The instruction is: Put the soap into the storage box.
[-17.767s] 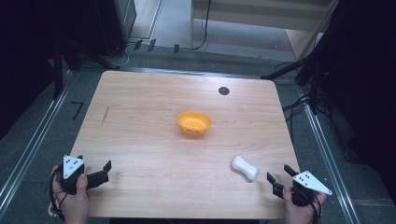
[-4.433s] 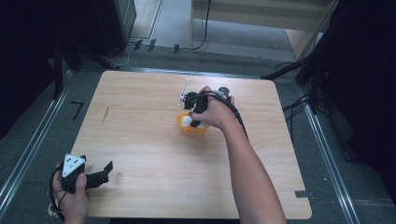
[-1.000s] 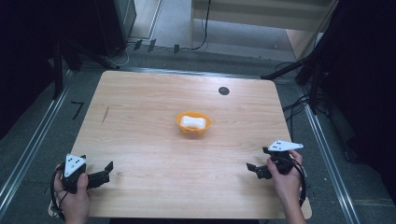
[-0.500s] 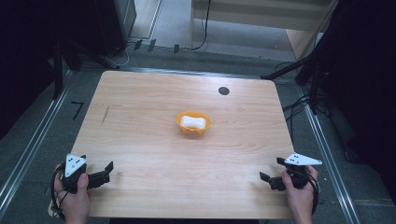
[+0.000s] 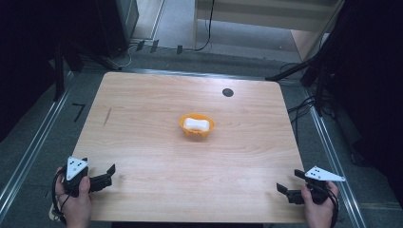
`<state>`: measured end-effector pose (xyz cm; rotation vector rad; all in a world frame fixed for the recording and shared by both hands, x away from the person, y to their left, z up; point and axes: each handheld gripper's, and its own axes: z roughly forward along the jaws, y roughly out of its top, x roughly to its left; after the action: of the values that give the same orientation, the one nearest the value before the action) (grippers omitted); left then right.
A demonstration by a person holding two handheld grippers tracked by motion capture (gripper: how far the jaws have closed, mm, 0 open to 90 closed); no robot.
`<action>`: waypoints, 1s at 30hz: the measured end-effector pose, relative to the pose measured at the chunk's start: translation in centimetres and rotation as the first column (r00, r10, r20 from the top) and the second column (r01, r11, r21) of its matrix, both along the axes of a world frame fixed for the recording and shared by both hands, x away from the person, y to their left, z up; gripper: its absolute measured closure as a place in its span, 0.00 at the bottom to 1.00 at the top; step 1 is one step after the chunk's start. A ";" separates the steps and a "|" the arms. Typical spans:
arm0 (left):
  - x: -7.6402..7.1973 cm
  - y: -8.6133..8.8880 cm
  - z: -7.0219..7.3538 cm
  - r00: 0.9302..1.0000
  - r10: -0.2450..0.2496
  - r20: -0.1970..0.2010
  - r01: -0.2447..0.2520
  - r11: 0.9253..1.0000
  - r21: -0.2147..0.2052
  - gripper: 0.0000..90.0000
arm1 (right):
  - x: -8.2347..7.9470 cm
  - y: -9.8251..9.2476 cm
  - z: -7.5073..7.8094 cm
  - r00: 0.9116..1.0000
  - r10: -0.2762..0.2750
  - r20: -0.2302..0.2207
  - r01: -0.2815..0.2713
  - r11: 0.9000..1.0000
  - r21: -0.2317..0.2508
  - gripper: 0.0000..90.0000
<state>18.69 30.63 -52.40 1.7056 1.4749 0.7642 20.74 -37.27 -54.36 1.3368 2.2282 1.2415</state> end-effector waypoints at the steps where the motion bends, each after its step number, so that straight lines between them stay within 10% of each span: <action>1: 0.0 0.0 0.0 1.000 0.000 0.000 0.000 1.000 0.000 0.00 | 0.0 0.0 0.0 1.000 0.000 0.000 0.000 1.000 0.000 0.00; 30: 0.1 -0.1 0.0 1.000 -0.007 -0.007 0.007 1.000 0.015 0.00 | -2.8 -1.5 -1.4 0.997 -0.045 0.064 0.043 0.998 0.035 0.00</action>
<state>18.76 30.48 -52.41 1.7253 1.4713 0.7677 17.89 -38.82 -55.77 1.3315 2.1317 1.2935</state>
